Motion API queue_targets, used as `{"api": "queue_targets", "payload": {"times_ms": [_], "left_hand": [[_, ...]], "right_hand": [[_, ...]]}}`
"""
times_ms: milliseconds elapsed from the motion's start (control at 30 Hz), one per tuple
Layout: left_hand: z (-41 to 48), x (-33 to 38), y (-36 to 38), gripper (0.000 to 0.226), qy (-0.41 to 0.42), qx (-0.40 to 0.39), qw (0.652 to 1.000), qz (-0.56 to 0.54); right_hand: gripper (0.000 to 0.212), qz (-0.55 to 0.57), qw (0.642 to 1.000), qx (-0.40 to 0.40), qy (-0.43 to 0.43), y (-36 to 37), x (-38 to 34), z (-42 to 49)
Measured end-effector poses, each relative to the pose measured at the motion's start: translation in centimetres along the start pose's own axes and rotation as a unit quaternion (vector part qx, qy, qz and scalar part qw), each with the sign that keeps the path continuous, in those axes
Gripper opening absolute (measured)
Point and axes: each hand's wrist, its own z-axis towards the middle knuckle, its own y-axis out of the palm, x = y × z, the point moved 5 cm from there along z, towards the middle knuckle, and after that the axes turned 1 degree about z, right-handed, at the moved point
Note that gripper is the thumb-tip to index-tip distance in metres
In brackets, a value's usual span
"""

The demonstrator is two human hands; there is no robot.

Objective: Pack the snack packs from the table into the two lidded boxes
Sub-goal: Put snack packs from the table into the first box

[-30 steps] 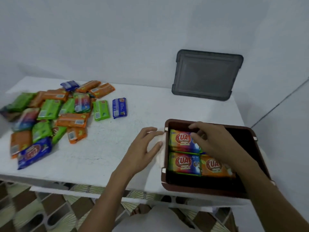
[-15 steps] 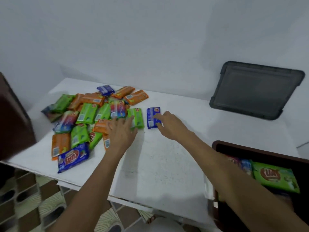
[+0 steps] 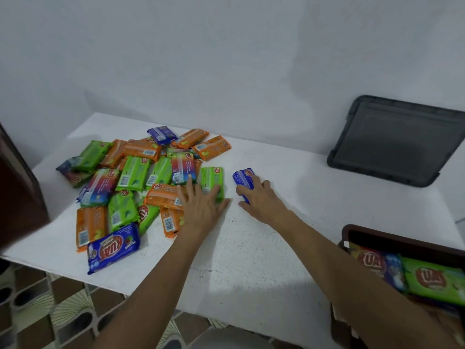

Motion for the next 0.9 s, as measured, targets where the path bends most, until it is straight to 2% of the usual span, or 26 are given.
{"api": "queue_targets", "payload": {"times_ms": [167,300,433,533,700,800,900], "left_hand": [[-0.3,0.9,0.8,0.049,-0.034,0.026,0.998,-0.040],[-0.8,1.5,0.3,0.037,-0.038,0.077,0.994,-0.062],[-1.8,2.7,-0.9,0.060,-0.002,0.101,0.991,-0.087],[-3.6,3.5,-2.3,0.073,0.032,0.158,0.979,-0.125],[-7.9,6.3,-5.3,0.081,0.111,0.221,0.929,-0.276],[-10.5,8.7,-6.9,0.077,0.165,0.192,0.879,-0.403],[-12.5,11.3,-7.9,0.078,0.184,0.112,0.849,-0.482]], "right_hand": [[0.034,0.050,0.998,0.025,0.023,-2.3,1.0,-2.3],[0.028,0.188,0.978,0.084,0.017,-6.6,2.0,-4.8],[0.027,0.287,0.950,0.120,0.019,-9.9,3.3,-8.8],[0.031,0.358,0.923,0.133,0.048,-11.5,4.4,-12.2],[0.029,0.441,0.881,0.154,0.067,-13.1,6.0,-18.1],[0.025,0.472,0.863,0.165,0.077,-13.6,7.3,-21.8],[0.022,0.508,0.840,0.166,0.093,-13.7,9.1,-25.3]]}}
